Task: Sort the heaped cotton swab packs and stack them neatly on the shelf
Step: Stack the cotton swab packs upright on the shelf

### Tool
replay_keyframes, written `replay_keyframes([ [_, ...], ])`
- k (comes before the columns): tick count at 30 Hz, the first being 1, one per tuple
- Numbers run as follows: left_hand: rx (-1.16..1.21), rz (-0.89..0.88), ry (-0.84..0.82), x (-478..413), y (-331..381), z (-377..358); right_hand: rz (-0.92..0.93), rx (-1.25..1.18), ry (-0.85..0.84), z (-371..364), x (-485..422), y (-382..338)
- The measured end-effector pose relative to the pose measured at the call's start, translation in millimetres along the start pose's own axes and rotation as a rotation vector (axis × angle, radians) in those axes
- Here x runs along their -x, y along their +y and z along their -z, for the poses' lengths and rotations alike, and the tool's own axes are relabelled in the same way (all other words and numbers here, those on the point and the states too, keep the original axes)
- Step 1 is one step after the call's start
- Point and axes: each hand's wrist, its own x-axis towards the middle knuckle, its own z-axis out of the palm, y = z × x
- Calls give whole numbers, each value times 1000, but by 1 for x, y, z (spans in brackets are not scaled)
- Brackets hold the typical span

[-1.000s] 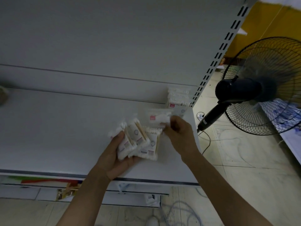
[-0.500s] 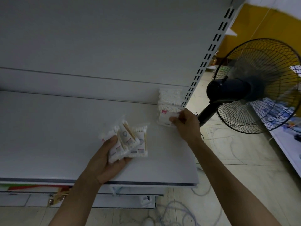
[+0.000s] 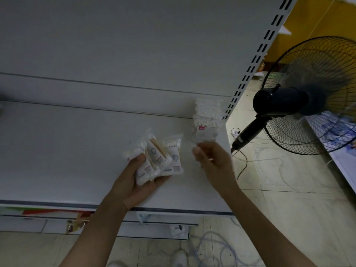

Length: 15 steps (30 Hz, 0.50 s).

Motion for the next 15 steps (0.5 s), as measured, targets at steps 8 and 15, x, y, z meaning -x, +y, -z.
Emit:
replay_keyframes([
  [8,36,-46,34,0,-1,-1,-36,-56,-79,-1,-4,3],
  [15,68,-59,204,7,-4,-14,-8,56,139,32,-29,19],
])
